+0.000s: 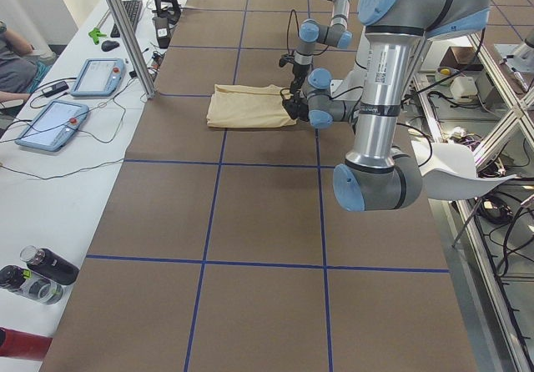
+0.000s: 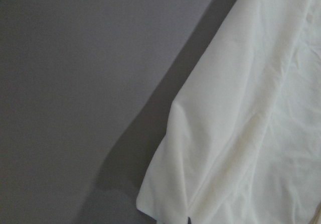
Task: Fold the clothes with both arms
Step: 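Move the right gripper to the bundle's near corner beside the left gripper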
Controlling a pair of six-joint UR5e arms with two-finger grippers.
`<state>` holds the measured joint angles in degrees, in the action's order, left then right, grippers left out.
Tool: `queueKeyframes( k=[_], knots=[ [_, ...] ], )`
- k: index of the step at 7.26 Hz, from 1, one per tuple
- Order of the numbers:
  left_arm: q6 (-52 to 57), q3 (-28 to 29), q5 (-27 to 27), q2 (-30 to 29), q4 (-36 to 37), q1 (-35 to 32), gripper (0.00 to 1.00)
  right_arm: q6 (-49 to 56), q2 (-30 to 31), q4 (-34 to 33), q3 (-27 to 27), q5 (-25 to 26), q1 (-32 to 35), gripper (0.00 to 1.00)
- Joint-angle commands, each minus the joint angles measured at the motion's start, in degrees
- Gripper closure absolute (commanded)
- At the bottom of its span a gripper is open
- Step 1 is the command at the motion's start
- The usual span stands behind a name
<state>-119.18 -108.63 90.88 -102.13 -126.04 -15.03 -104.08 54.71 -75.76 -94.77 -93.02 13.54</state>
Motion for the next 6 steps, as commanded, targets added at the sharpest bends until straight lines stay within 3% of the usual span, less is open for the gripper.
queueKeyframes(
  k=[1, 3, 6],
  knots=[
    [0.0, 0.0, 0.0, 0.0, 0.0, 0.0, 1.0, 0.1, -0.7, -0.6, 0.6, -0.6, 0.7, 0.46],
    [0.0, 0.0, 0.0, -0.1, 0.0, 0.0, 1.0, 0.2, -0.1, -0.5, 0.2, -0.6, 0.9, 0.51],
    [0.0, 0.0, 0.0, 0.0, 0.0, 0.0, 1.0, 0.2, 1.7, -0.6, -2.3, -3.6, 2.1, 0.49]
  ],
)
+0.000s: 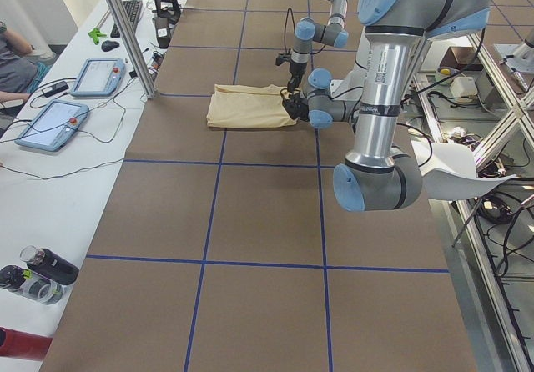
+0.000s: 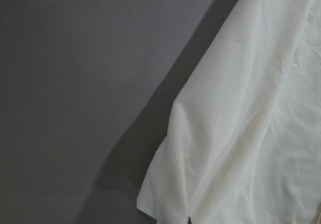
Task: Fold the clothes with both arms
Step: 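Move the right gripper to the bundle's near corner beside the left gripper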
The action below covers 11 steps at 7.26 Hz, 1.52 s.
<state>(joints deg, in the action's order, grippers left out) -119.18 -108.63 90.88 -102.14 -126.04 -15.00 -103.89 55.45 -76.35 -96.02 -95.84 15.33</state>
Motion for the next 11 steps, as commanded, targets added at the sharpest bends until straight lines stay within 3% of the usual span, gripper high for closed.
queueKeyframes(
  k=[1, 6, 7, 9, 11],
  knots=[
    [0.0, 0.0, 0.0, 0.0, 0.0, 0.1, 1.0, 0.0, 1.0, 0.0, -1.0, -0.7, 0.2, 0.5],
    [-0.1, 0.0, 0.0, 0.0, 0.0, 0.1, 1.0, -0.2, 0.7, 0.1, -0.7, -0.4, 0.1, 0.5],
    [-0.1, 0.1, 0.0, 0.0, 0.0, 0.1, 1.0, -0.2, 0.7, 0.0, -0.7, -0.4, 0.1, 0.57],
    [-0.1, 0.0, 0.0, 0.0, 0.0, 0.1, 1.0, -0.4, 0.8, -0.4, -0.7, -0.3, 0.1, 1.0],
    [-0.1, -0.1, 0.1, -0.1, 0.0, 0.0, 1.0, -0.5, 0.6, -0.3, -0.7, -0.5, 0.4, 1.0]
  ],
)
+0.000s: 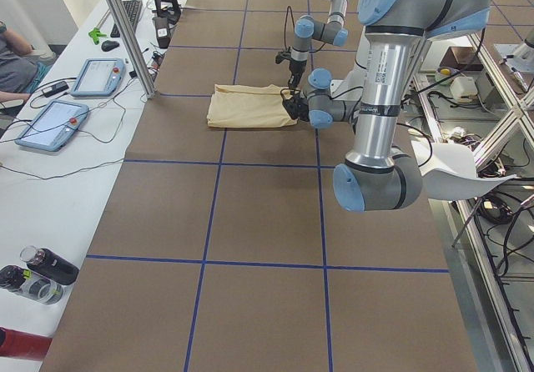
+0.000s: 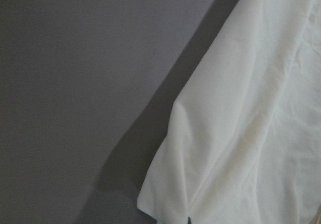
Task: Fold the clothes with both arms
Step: 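Move the right gripper to the bundle's near corner beside the left gripper, then grasp the bundle's near edge with both grippers and lift it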
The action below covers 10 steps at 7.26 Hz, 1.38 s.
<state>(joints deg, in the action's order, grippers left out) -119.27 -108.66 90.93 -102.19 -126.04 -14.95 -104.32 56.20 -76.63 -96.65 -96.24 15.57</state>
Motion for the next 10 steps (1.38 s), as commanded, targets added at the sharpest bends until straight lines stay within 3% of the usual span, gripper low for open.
queueKeyframes(
  k=[1, 3, 6, 8, 10],
  knots=[
    [0.0, -0.1, 0.0, 0.0, 0.0, -0.1, 1.0, -0.1, -0.1, 0.0, -0.2, -0.3, 0.3, 1.0],
    [0.0, -1.2, 0.0, 0.0, 0.0, -0.1, 1.0, 0.0, 0.5, -0.1, -1.6, -1.4, 0.8, 1.0],
    [-0.1, -2.7, -0.1, 0.2, 0.1, 2.3, 1.0, 0.0, 7.5, -0.1, -10.2, -3.0, 0.7, 1.0],
    [-0.1, -3.4, -0.2, 0.2, 0.1, 6.7, 1.0, 0.0, 7.8, -0.1, -10.6, -3.2, -1.0, 1.0],
    [-0.1, -4.3, -0.2, -0.8, 0.1, 9.2, 1.0, 0.0, 7.6, 0.0, -10.8, -7.9, -1.5, 1.0]
  ],
)
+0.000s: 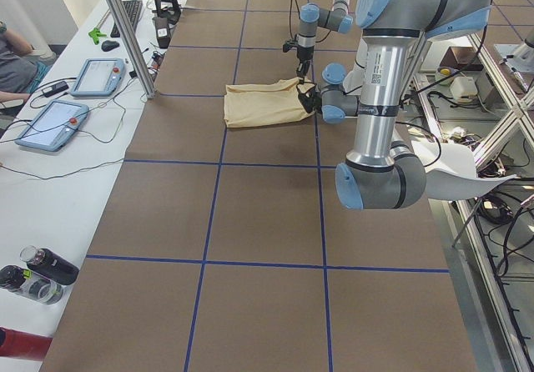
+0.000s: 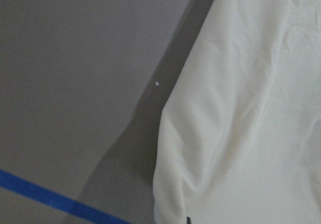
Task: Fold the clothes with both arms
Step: 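Grasp the bundle's near edge with both grippers and lift it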
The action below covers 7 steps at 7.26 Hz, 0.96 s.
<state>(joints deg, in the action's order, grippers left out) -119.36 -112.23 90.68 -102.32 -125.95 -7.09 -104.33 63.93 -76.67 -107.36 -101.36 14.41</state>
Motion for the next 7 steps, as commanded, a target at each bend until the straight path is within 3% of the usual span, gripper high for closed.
queueKeyframes(
  k=[1, 5, 7],
  knots=[
    [0.1, -2.0, 0.1, -0.5, 0.3, 1.2, 1.0, 0.1, -0.3, 0.1, 0.1, -3.1, 0.3, 1.0],
    [0.7, -3.8, 1.5, -0.9, 0.3, -4.8, 1.0, 1.5, -1.9, 1.0, 0.2, -7.8, 9.6, 1.0],
    [2.8, -3.6, 6.5, -0.9, 0.4, -11.7, 1.0, 6.0, -3.7, 0.8, 1.4, -7.5, 12.7, 1.0]
  ],
)
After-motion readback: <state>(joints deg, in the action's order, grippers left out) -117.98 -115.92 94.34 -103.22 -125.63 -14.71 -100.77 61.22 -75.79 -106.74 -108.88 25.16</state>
